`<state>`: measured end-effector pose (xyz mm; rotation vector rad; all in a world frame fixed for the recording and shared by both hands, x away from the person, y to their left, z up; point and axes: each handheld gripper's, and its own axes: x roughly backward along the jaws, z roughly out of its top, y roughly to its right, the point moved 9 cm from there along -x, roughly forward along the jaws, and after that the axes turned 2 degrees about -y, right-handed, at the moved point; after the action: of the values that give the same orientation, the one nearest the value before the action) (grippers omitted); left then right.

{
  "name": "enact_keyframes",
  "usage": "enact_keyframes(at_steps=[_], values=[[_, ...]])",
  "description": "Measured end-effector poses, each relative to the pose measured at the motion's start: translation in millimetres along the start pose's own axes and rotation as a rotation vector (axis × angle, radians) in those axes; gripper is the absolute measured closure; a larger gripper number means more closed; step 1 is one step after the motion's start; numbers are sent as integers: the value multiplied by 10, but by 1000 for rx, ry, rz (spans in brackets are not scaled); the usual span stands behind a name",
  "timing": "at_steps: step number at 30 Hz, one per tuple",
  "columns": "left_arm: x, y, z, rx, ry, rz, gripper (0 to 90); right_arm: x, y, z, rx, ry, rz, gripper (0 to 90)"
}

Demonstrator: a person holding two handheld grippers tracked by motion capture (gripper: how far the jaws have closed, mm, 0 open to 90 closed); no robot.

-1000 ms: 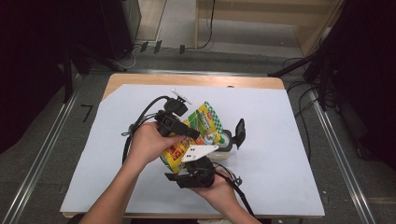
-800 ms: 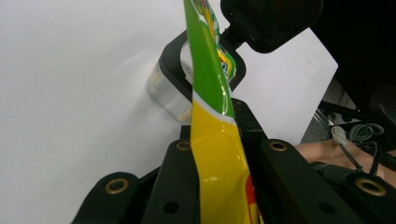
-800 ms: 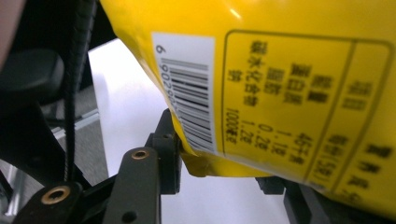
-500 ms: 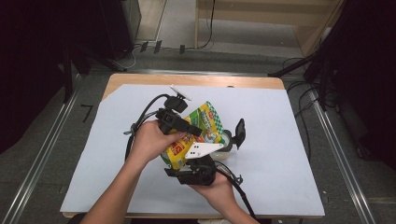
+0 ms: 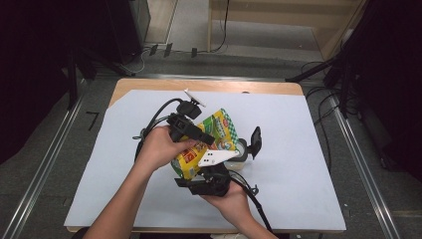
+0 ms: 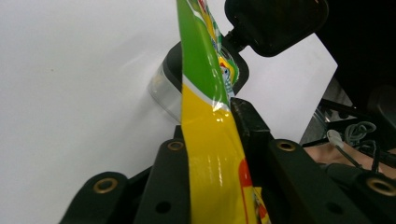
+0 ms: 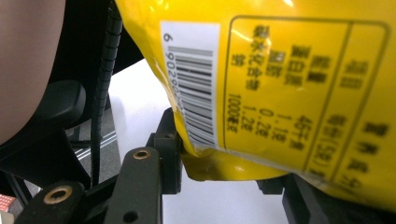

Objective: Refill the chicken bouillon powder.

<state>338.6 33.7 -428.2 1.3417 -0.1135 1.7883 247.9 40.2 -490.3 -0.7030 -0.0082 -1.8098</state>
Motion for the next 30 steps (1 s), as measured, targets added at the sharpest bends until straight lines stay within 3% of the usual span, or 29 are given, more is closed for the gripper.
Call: enact_keyframes(at_steps=[7,12,15,23,30], values=[[-33,-4,23,-18,-12,86,843,-47,13,-25,-16,-18,3,557],[-21,0,38,-18,-8,97,861,-80,9,-47,22,-42,-43,585],[-17,11,57,-19,-19,99,864,-73,14,-42,30,-55,-60,608],[33,13,186,-35,-24,67,858,-19,10,83,8,-27,-49,617],[17,-15,216,-23,-18,48,847,-37,32,117,-26,-11,-23,624]])
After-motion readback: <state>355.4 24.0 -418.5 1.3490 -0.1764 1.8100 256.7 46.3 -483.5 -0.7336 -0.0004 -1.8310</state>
